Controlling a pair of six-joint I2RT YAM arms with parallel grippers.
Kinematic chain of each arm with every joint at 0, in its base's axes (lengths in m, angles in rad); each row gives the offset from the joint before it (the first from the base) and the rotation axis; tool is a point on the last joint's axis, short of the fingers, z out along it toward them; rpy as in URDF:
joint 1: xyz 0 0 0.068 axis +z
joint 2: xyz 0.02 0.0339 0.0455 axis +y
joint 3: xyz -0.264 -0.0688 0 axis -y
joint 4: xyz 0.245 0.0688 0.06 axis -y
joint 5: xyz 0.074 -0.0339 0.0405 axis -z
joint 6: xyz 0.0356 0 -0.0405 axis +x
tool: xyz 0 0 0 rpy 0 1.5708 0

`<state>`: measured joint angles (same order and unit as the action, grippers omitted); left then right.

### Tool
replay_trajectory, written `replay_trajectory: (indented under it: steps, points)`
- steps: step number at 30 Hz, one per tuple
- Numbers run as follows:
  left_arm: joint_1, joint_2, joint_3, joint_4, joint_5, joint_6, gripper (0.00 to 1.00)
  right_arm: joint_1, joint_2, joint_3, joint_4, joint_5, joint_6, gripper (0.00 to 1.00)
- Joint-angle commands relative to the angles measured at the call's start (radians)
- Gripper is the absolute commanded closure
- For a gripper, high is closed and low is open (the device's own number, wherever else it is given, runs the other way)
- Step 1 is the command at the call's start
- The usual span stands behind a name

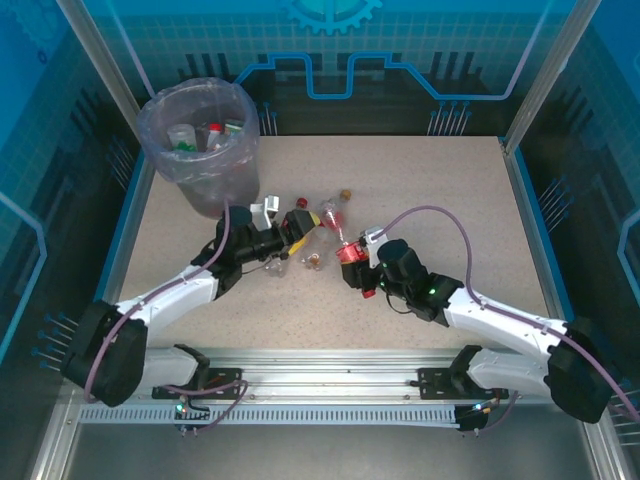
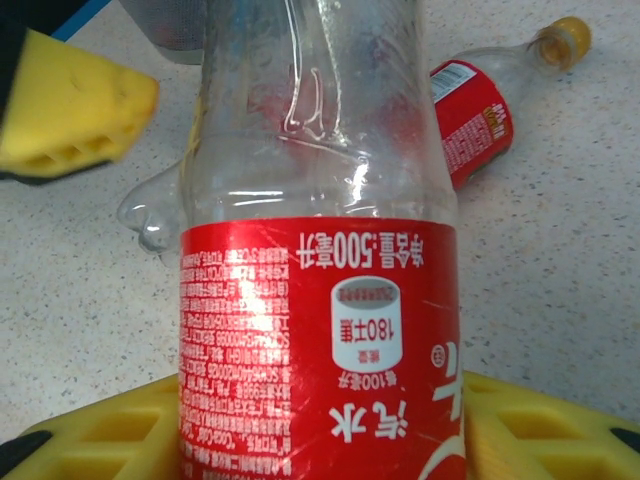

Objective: Put the plastic bottles in the bin

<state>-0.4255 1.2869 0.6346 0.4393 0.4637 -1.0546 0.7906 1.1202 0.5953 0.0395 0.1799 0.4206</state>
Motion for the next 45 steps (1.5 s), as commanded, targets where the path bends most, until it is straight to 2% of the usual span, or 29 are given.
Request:
replay_trajectory:
  steps: [1,4,9,15,19,21,25,28,32,39,45]
  points:
    - [-0.031,0.064,0.036,0.099,-0.021,-0.033,0.01,-0.004,0.023,0.020,0.084,-0.034,0.038,0.47]
    - [-0.054,0.122,0.066,0.135,-0.023,-0.042,0.01,-0.004,0.033,0.017,0.108,-0.052,0.044,0.47]
    - [-0.083,0.198,0.106,0.192,-0.031,-0.061,0.08,0.001,0.050,0.008,0.128,-0.078,0.053,0.47]
    - [-0.096,0.234,0.119,0.217,-0.064,-0.069,0.27,0.002,0.075,0.004,0.153,-0.089,0.065,0.47]
    - [-0.098,0.220,0.129,0.159,-0.082,-0.035,0.39,0.003,0.082,0.003,0.152,-0.091,0.066,0.46]
    - [-0.100,0.208,0.138,0.124,-0.095,-0.009,0.43,0.002,0.081,0.002,0.149,-0.090,0.064,0.44]
    - [-0.100,0.196,0.152,0.084,-0.108,0.019,0.50,-0.001,0.077,0.006,0.138,-0.080,0.051,0.33]
    - [-0.100,0.200,0.172,0.064,-0.103,0.033,0.50,-0.015,0.062,0.022,0.090,-0.072,0.040,0.13]
    - [-0.100,0.195,0.207,0.028,-0.108,0.062,0.51,-0.038,-0.002,0.046,-0.014,-0.034,0.009,0.02]
    - [-0.086,0.151,0.367,-0.125,-0.133,0.182,0.50,-0.131,-0.189,-0.003,-0.088,0.018,0.008,0.00]
    - [0.029,0.133,0.585,-0.207,-0.084,0.231,0.53,-0.162,-0.256,-0.071,-0.108,0.010,0.047,0.00]
